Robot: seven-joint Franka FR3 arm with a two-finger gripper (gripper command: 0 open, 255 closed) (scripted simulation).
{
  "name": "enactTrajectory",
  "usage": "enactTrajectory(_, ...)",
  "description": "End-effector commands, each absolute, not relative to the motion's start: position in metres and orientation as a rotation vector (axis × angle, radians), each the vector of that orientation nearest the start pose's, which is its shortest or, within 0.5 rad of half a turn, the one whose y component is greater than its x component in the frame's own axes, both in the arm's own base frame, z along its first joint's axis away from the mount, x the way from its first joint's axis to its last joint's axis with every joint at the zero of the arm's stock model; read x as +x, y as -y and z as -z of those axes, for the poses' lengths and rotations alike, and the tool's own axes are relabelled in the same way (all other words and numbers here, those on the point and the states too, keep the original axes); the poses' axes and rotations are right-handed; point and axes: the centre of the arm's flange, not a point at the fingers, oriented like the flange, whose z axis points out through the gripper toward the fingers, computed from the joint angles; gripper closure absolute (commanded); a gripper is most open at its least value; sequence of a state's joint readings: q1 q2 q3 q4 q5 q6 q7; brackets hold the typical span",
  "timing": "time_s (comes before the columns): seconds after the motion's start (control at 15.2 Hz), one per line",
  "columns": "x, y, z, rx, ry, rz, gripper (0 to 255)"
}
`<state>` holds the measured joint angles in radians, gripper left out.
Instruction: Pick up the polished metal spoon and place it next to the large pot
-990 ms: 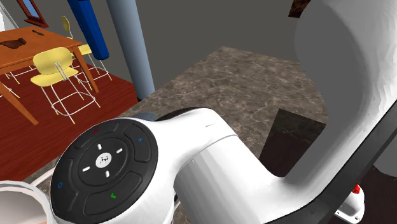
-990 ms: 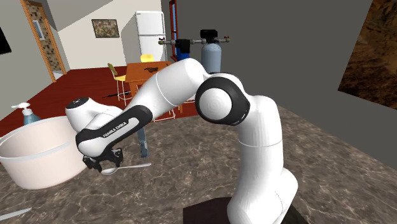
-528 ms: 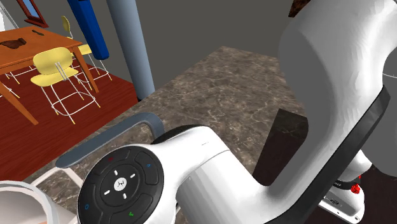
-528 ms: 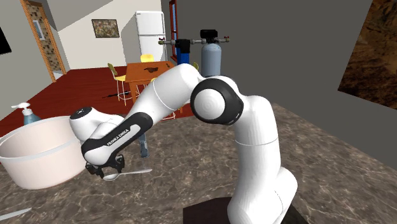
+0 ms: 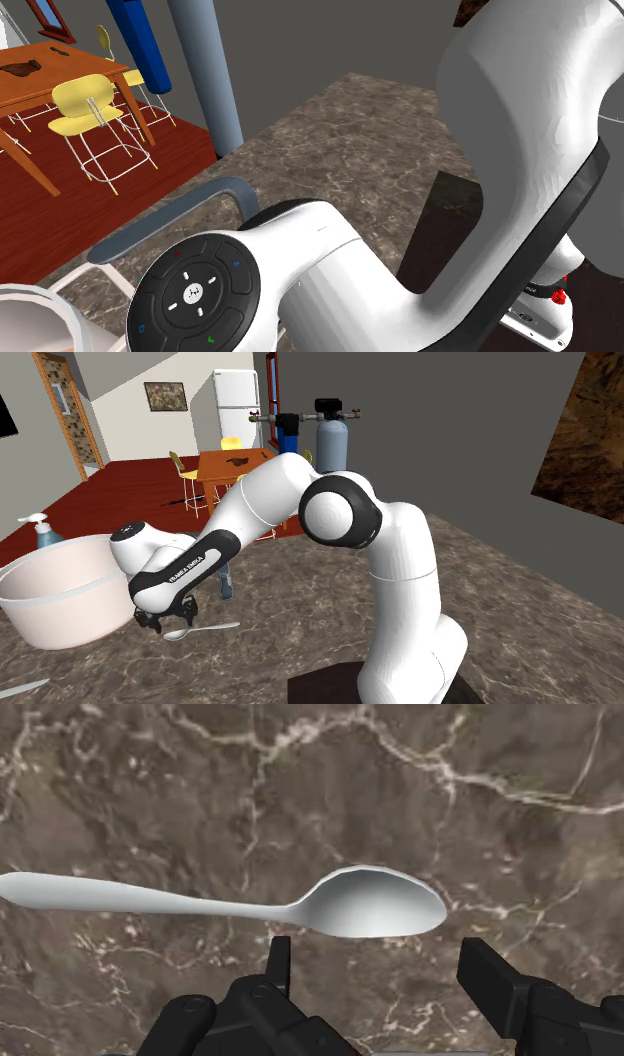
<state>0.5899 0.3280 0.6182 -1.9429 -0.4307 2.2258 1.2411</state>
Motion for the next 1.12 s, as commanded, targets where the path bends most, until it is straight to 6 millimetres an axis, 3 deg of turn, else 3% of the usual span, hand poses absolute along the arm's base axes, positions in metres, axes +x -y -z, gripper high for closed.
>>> enactTrajectory(0.0, 0.246, -0.56, -0.345, -3.137, 0.313, 0.251, 0)
enactTrajectory(0.26, 0.246, -0.56, -0.345, -3.137, 0.313, 0.251, 0)
enactTrajectory(0.53, 0.238, -0.561, -0.394, -3.137, 0.313, 0.251, 0)
enactTrajectory(1.06, 0.238, -0.561, -0.394, -3.137, 0.313, 0.251, 0)
